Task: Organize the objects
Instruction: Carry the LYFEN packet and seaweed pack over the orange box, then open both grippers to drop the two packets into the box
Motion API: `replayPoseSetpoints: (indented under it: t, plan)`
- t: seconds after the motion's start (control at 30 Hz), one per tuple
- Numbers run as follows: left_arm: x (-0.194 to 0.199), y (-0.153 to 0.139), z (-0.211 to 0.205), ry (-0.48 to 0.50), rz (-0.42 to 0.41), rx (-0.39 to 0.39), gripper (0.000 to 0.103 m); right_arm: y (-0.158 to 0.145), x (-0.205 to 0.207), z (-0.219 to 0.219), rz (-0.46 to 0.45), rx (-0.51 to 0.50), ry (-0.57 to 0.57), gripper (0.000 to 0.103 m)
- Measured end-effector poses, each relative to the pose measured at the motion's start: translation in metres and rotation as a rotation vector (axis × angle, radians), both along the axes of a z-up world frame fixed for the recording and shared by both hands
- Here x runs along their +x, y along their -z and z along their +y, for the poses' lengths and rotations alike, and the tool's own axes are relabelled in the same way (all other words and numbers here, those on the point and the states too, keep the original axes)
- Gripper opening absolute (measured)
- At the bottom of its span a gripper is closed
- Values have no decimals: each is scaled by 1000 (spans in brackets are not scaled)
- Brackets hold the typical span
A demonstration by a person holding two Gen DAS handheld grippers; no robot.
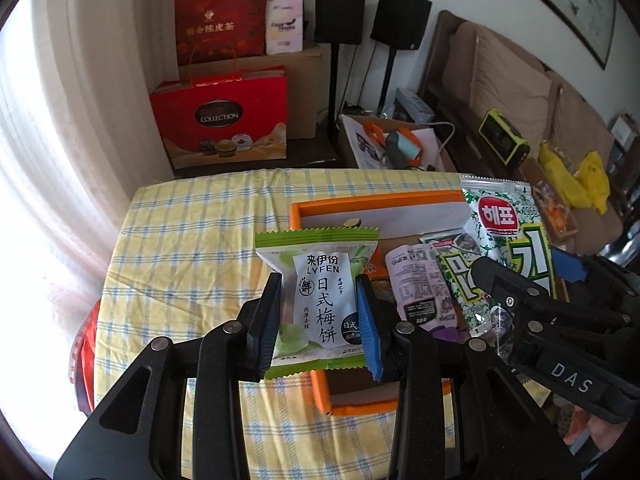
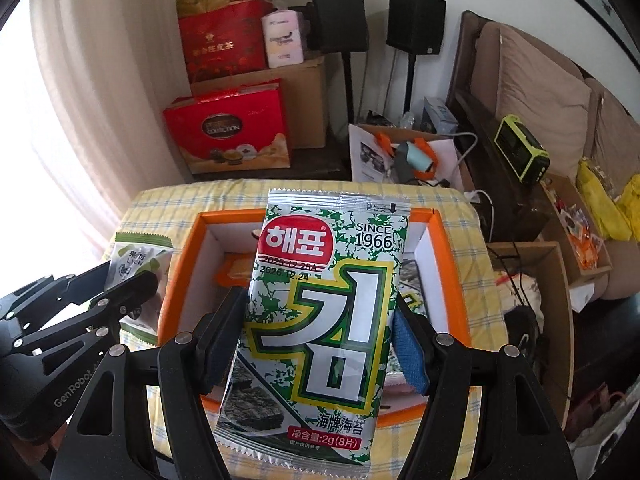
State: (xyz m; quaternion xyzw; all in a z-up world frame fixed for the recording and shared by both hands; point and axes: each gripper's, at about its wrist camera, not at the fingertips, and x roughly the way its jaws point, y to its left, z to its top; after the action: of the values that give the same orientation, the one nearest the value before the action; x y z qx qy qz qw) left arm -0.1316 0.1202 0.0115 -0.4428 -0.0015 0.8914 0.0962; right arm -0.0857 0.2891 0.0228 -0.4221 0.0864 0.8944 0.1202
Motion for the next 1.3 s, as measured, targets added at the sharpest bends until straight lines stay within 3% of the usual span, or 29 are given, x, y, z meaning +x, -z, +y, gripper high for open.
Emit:
replayPoseSetpoints:
  t: [1.13, 1.3]
  plan:
    - [-30, 54, 48, 53, -98, 1, 34, 64, -31, 51, -107, -26, 6, 72]
    - [-31, 55, 46, 44, -114, 30, 45, 69, -29, 56, -113, -17, 15, 79]
